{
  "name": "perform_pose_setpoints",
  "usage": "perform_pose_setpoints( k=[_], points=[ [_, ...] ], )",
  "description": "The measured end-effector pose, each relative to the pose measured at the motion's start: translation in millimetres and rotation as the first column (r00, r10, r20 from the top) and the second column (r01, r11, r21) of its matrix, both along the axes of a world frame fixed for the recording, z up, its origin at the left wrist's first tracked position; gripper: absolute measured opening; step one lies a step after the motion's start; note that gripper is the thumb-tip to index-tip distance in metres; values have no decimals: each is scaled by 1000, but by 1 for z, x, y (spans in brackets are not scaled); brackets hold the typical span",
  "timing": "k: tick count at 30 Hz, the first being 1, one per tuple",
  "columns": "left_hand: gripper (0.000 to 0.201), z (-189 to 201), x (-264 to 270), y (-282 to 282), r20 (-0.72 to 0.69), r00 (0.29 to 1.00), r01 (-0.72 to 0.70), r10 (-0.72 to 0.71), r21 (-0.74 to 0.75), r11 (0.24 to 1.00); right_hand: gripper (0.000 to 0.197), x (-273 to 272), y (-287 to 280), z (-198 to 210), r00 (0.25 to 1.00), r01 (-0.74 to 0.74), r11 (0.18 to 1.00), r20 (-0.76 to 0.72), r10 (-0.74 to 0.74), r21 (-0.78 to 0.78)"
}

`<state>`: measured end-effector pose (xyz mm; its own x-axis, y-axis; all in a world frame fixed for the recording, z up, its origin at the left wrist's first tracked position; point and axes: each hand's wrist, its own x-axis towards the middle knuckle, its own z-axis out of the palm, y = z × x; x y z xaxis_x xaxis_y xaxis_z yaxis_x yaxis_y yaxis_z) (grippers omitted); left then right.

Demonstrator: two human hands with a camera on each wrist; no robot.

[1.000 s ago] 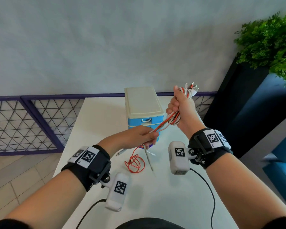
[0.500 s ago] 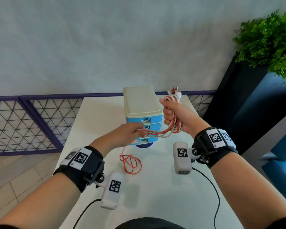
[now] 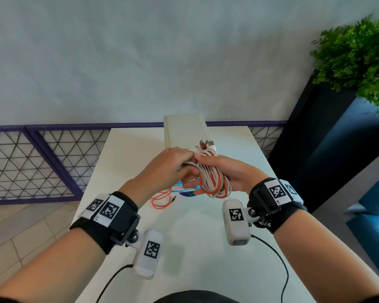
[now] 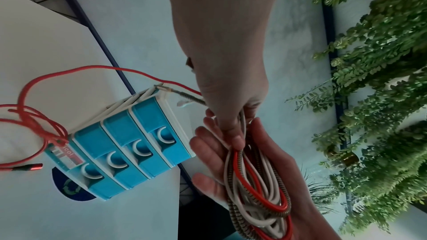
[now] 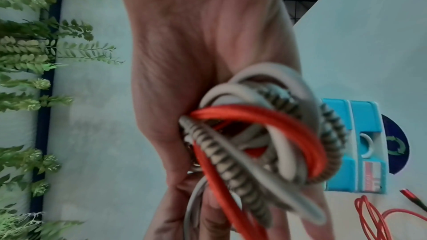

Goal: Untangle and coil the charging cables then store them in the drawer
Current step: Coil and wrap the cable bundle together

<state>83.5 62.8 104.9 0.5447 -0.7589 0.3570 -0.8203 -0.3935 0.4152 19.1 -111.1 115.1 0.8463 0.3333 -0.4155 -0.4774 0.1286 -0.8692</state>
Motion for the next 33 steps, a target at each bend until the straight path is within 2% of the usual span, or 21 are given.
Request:
perform_pose_setpoints(
  k=[2,4,6,7,9,10,12,13,14,15,18,20,23,26,28,31,33],
  points=[
    [15,1,-3,1,-99,995,-13,14,15,1000,34,-1,2,-3,1000,-7,1000,13,7,13],
    [12,6,-4,1,-262,964,-43,36,-21,999,28,-1,5,-4,999,-6,1000,35,6,-3],
    [26,14,1,-1,-412,908,-58,75,54,997,29,-1,6,-5,997,-34,998,68,37,-51],
    [26,19,5,0,-484,871,-20,83,134,991,30,-1,6,-4,996,-51,995,74,57,-83],
    [21,28,13,6,-658,749,106,76,232,967,22,-3,3,-4,996,-70,992,47,75,-109],
    [35,31,18,12,-753,654,129,74,207,970,19,-4,1,-4,997,-69,994,25,71,-89],
    [66,32,28,24,-898,438,60,30,63,996,23,-5,-5,-6,999,-33,999,-4,33,-10],
    [73,30,31,28,-933,360,11,6,11,1000,26,-5,-8,-7,1000,-7,1000,-7,8,28],
    [73,27,32,31,-952,305,-30,-4,-13,999,28,-6,-10,-9,1000,16,999,-6,-16,52],
    [71,22,33,32,-955,296,-73,9,-14,997,29,-5,-11,-10,999,35,997,-2,-35,62],
    [63,9,27,27,-926,374,-148,54,-2,989,22,-5,-8,-14,996,91,994,7,-92,57],
    [53,4,21,23,-886,458,-161,70,-5,987,16,-3,-6,-17,986,165,986,19,-165,32],
    [43,0,17,20,-790,604,-111,104,46,993,17,1,-5,-22,949,309,950,81,-305,-43],
    [34,-2,13,15,-724,673,-86,148,122,989,18,4,-4,-26,897,425,902,165,-410,-75],
    [32,-4,10,10,-691,704,-131,166,104,986,20,5,-1,-28,868,473,877,217,-448,-81],
    [29,-9,5,2,-491,837,-257,241,34,966,29,7,5,-29,831,532,846,210,-516,-27],
    [24,-9,-2,-4,-387,878,-324,280,-51,945,30,8,10,-28,803,571,820,185,-567,34]
  ],
)
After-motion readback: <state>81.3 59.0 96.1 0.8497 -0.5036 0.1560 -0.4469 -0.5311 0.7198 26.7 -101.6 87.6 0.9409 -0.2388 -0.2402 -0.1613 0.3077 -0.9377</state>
